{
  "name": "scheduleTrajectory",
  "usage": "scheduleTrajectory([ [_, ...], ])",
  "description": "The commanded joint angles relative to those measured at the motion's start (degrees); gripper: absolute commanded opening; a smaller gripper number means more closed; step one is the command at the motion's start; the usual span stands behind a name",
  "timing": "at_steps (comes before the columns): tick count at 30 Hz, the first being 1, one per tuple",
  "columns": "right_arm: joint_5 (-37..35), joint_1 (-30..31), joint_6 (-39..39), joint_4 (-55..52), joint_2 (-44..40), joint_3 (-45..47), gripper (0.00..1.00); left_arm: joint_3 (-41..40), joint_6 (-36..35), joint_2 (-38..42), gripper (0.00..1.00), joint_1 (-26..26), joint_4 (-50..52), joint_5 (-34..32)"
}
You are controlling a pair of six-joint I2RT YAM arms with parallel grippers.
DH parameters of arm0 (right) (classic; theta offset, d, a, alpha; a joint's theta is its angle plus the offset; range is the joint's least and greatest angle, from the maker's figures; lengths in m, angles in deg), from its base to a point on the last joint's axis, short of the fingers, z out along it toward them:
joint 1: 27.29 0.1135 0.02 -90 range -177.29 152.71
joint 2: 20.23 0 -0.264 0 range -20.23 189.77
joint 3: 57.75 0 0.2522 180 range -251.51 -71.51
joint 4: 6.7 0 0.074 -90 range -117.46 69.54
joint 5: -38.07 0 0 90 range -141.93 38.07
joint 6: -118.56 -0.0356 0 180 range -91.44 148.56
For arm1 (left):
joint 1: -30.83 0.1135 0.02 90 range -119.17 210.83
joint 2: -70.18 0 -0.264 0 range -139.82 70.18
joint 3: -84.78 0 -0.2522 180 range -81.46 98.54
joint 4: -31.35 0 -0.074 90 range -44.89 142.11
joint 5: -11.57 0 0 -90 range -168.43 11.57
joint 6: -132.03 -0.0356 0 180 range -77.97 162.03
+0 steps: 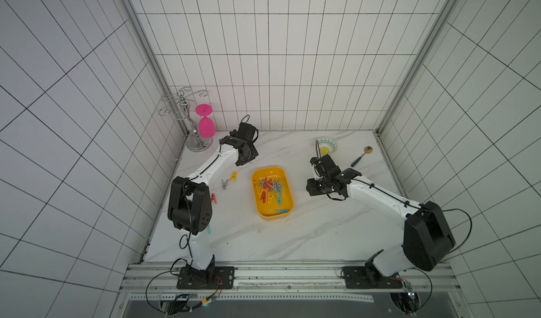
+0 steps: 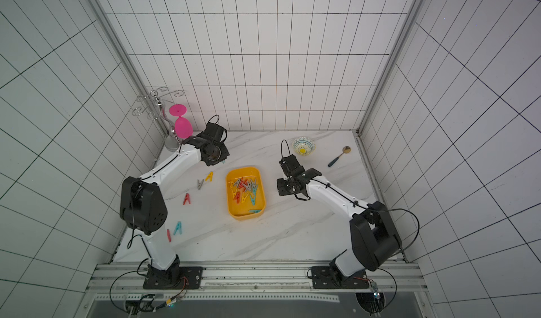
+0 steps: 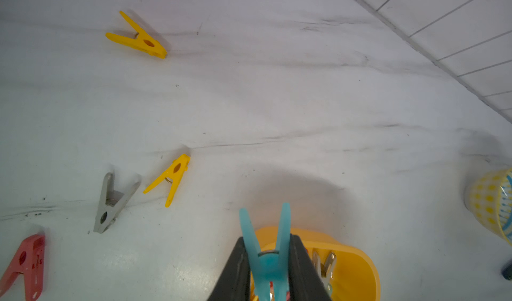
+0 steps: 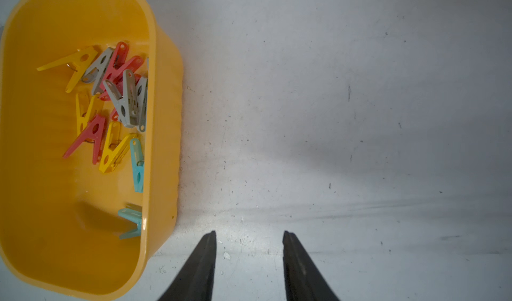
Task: Put the clothespins into the storage box
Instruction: Place the clothespin in the storage box.
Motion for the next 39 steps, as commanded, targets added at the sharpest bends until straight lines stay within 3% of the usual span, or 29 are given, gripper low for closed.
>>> scheduleTrajectory([
  [1,-3.8,-2.2,0.0,-0.7,-2.7,-0.6,0.43,-4.6,-0.9,1.9,0.25,-4.8,-1.4,0.6],
  [6,-3.3,-4.7,-0.4,-1.1,-5.9,1.0,0.43,-6.7,-0.5,0.4,0.25,-10.2,-3.4,1.6],
  [13,-3.2,-4.7,-1.3,-2.1,-8.9,3.4,0.43,-1.0,-0.1,-8.8,0.25,-13.4,-5.7,4.5],
  [24,-2.1,-4.8,-1.9,-2.7,-10.7,5.0,0.43,6.2,-0.5,-18.2,0.31,-13.8,-4.4,4.2],
  [34,-1.4,-4.4,-1.2,-4.5,-12.3,2.9,0.43,6.5,-2.7,-10.7,0.41,-13.6,-0.9,4.5],
  [39,-2.3,-2.9,-0.6,-4.8,-12.0,1.5,0.43,4.2,-3.9,-3.3,0.47,-9.3,1.5,4.8],
])
